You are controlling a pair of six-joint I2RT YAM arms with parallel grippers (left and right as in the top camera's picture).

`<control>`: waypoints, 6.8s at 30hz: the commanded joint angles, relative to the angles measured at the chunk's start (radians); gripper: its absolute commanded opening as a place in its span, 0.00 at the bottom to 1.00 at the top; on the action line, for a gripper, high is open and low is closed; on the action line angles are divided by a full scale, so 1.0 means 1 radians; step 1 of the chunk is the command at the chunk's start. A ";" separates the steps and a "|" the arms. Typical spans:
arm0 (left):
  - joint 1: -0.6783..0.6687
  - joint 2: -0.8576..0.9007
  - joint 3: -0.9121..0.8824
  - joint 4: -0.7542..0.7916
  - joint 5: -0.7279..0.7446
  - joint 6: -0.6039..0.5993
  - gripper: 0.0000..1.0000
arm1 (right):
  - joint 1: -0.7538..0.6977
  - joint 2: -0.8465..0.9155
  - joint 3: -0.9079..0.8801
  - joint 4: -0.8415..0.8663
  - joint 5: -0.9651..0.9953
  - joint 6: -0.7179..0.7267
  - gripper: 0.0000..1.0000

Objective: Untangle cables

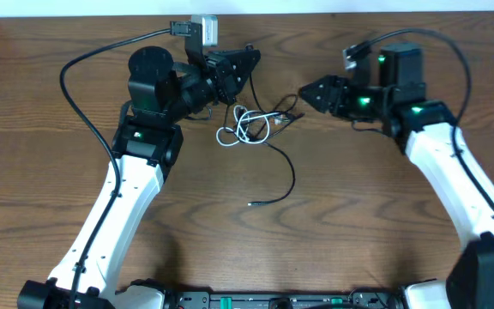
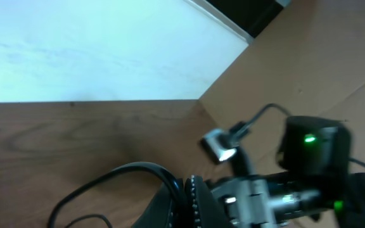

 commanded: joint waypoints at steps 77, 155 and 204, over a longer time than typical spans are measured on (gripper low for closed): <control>0.360 -0.061 0.009 -0.315 -0.367 0.125 0.07 | -0.221 -0.015 0.041 -0.412 0.016 -0.396 0.01; -0.291 0.221 0.006 -0.053 0.038 0.423 0.07 | -0.090 -0.017 0.427 -0.607 0.149 -0.121 0.02; 0.138 0.068 0.007 0.105 0.061 -0.736 0.07 | -0.136 0.559 0.417 -0.794 0.788 -0.094 0.66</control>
